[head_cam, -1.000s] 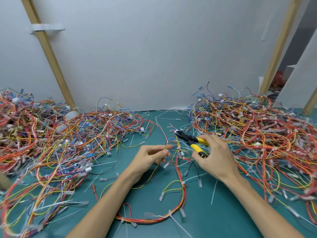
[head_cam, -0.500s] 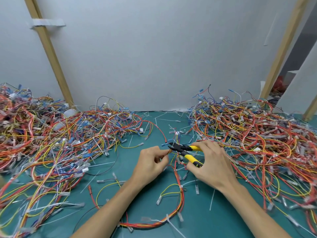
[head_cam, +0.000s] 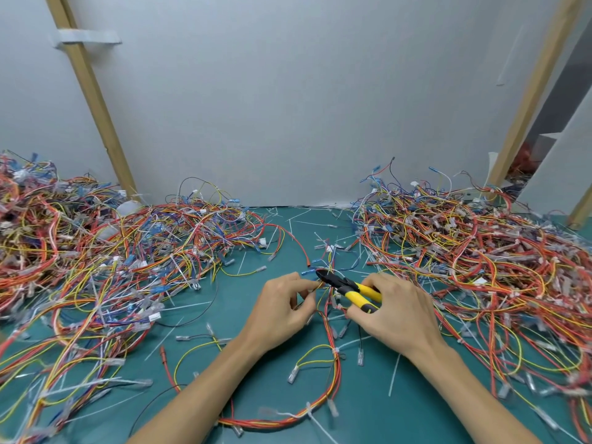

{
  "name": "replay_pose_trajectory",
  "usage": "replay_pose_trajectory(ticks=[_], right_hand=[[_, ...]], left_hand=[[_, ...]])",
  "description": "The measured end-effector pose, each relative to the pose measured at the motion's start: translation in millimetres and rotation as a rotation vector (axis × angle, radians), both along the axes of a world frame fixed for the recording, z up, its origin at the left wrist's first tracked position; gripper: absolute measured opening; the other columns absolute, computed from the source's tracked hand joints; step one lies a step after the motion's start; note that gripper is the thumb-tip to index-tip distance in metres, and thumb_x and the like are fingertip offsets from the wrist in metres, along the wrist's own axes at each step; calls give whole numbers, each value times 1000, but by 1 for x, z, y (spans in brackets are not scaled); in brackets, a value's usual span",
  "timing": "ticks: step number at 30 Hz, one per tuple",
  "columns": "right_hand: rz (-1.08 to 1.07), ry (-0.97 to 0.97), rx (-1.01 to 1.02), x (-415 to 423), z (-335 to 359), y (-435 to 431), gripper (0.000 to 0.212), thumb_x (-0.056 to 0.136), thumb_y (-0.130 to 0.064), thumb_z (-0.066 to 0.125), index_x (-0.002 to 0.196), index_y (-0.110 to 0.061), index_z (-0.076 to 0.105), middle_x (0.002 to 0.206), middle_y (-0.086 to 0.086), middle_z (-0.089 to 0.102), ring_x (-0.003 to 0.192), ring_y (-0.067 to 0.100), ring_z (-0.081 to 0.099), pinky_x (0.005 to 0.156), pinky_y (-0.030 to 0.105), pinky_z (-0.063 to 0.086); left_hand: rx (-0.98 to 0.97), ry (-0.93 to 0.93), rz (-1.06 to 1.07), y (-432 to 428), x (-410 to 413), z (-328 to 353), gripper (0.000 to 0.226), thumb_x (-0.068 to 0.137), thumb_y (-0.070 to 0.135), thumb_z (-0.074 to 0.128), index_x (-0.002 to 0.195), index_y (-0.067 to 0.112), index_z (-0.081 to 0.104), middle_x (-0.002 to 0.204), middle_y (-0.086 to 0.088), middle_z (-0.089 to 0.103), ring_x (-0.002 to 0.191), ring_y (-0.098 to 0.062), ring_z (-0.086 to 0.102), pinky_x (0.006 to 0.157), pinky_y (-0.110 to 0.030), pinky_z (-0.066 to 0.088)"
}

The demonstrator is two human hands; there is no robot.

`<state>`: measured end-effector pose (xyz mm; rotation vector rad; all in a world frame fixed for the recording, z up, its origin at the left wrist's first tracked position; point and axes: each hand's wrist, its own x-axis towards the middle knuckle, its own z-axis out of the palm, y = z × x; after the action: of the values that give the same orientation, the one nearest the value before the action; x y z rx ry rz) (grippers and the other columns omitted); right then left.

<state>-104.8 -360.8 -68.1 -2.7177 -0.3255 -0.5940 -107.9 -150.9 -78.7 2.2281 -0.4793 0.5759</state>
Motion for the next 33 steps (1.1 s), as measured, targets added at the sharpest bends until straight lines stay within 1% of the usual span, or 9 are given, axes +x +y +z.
replay_pose_trajectory(ticks=[3, 6, 8, 13, 16, 18, 21, 24, 33], right_hand=[[-1, 11, -3, 0, 0, -1, 39, 61, -67, 46, 73, -32, 55, 66, -12, 55, 64, 14, 53, 53, 27, 35], [11, 4, -20, 0, -2, 1, 39, 62, -67, 46, 75, -31, 56, 66, -11, 56, 62, 13, 52, 50, 24, 32], [16, 1, -27, 0, -3, 2, 39, 62, -66, 45, 75, -30, 54, 65, -11, 54, 61, 13, 51, 49, 23, 30], [77, -26, -35, 0, -5, -1, 34, 65, -61, 48, 83, -33, 47, 71, -13, 50, 64, 14, 45, 53, 28, 33], [103, -62, -53, 0, -3, -3, 35, 65, -58, 50, 87, -31, 48, 74, -14, 48, 67, 14, 47, 52, 27, 33], [120, -56, -77, 1, -3, -4, 38, 65, -58, 51, 90, -30, 48, 79, -13, 50, 71, 14, 50, 54, 28, 35], [143, -9, -91, 3, -3, -6, 38, 66, -56, 50, 94, -31, 48, 84, -13, 51, 79, 14, 51, 57, 30, 40], [156, 3, -85, 4, -4, -6, 38, 66, -56, 49, 94, -30, 49, 83, -12, 50, 79, 14, 48, 59, 32, 41], [200, 37, -51, 5, -5, -9, 41, 66, -54, 52, 98, -28, 50, 85, -14, 47, 83, 14, 43, 67, 28, 32]], left_hand=[[-112, 194, -74, 1, 2, -2, 19, 89, 12, 60, 95, 23, 74, 63, 13, 61, 47, -5, 42, 53, -16, 34], [-215, 319, -125, 3, 3, -3, 16, 95, 20, 57, 90, 21, 72, 52, 12, 52, 48, -10, 42, 52, -24, 37], [-259, 352, -137, 3, 3, -2, 17, 96, 22, 58, 88, 19, 71, 51, 11, 49, 48, -9, 43, 52, -23, 37], [-293, 369, -171, 5, 2, -3, 16, 95, 22, 60, 83, 23, 71, 55, 11, 53, 49, -12, 43, 52, -23, 38], [-333, 362, -180, 6, 5, -5, 13, 93, 21, 64, 85, 22, 75, 73, -5, 67, 63, -14, 47, 62, -30, 40], [-380, 378, -207, 7, 7, -5, 13, 92, 17, 65, 87, 20, 77, 82, -9, 70, 71, -16, 48, 68, -33, 39], [-403, 393, -222, 7, 10, -7, 16, 92, 15, 65, 90, 23, 79, 77, 6, 67, 73, -18, 46, 69, -34, 36], [-392, 385, -228, 9, 11, -8, 15, 92, 17, 65, 94, 25, 79, 73, 12, 64, 71, -18, 43, 68, -33, 34], [-384, 411, -273, 11, 13, -10, 13, 93, 21, 65, 93, 21, 78, 78, 11, 66, 73, -20, 39, 69, -35, 32]])
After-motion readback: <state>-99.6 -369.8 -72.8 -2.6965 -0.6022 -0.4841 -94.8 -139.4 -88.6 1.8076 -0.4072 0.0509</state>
